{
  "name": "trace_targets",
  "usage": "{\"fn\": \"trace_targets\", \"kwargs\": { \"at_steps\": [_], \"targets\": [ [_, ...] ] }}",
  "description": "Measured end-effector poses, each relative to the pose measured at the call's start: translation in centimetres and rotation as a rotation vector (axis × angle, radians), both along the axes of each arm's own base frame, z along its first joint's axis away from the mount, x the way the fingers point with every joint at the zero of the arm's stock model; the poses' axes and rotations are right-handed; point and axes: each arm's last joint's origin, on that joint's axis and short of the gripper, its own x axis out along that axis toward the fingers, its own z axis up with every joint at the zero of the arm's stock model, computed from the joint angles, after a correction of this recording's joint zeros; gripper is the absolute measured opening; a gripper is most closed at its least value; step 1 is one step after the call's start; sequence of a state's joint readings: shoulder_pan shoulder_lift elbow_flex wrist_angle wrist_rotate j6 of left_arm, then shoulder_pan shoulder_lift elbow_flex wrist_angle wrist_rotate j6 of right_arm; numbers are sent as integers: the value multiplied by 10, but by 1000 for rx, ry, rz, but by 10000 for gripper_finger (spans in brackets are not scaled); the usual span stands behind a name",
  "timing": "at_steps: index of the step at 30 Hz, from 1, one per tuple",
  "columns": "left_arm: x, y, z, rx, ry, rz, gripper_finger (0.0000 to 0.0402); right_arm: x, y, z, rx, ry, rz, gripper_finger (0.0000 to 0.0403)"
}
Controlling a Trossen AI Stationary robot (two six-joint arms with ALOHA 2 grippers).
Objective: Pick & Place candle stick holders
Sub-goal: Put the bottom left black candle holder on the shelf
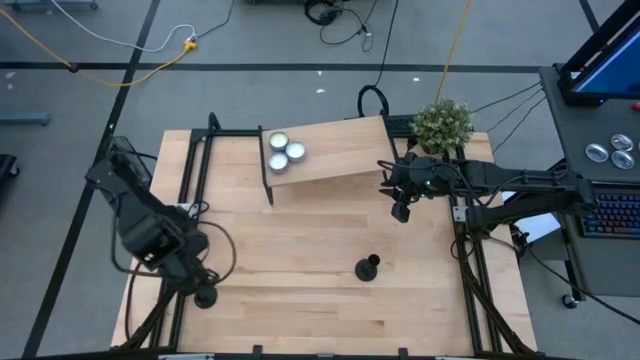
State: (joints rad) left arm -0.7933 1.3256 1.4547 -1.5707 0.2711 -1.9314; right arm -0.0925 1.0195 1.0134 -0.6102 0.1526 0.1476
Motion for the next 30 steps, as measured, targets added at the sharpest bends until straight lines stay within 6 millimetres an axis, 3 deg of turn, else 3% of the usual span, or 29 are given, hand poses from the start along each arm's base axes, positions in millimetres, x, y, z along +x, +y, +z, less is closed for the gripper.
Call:
{"fn": "trace_targets", "kwargs": {
  "at_steps": [5, 10, 20, 30],
  "targets": [
    [-17, -7, -15, 38, 82, 3, 122, 0, 0, 0, 2, -1, -2, 75],
    [-21, -9, -29, 70, 128, -11, 122, 0, 0, 0, 17, -5, -14, 75],
    [-18, -10, -31, 96, 42, -17, 122, 0, 0, 1, 21, -16, -18, 75],
    [-20, -14, -34, 78, 65, -22, 122, 0, 0, 1, 25, -16, -22, 75]
  ]
}}
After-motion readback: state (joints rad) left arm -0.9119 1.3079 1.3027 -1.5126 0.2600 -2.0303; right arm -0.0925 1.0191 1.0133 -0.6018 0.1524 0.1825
